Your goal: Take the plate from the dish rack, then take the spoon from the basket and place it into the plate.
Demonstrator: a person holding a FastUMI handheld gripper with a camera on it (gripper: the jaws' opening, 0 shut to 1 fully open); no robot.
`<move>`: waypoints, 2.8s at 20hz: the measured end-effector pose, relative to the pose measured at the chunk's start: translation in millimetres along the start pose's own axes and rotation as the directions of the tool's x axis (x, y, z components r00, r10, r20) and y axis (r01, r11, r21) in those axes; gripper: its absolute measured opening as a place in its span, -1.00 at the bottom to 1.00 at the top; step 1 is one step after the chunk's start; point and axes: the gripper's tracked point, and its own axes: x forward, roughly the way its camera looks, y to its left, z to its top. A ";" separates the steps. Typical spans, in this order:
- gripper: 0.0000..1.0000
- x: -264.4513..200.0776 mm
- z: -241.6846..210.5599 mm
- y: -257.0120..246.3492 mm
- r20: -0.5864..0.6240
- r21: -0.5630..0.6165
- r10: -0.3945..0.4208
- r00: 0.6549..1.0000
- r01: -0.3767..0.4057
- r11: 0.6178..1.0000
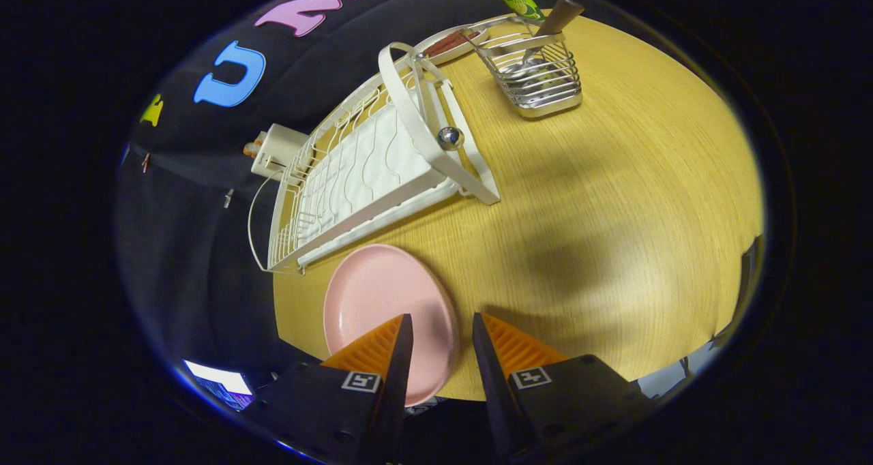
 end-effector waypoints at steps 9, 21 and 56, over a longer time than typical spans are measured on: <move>0.74 -81.3 91.9 -29.1 0.335 -0.165 -0.113 0.935 0.177 0.970; 0.37 -94.8 213.8 -57.7 0.542 -0.319 -0.185 0.820 0.404 0.857; -0.81 -151.4 226.5 29.5 0.655 -0.395 -0.027 0.755 0.372 0.840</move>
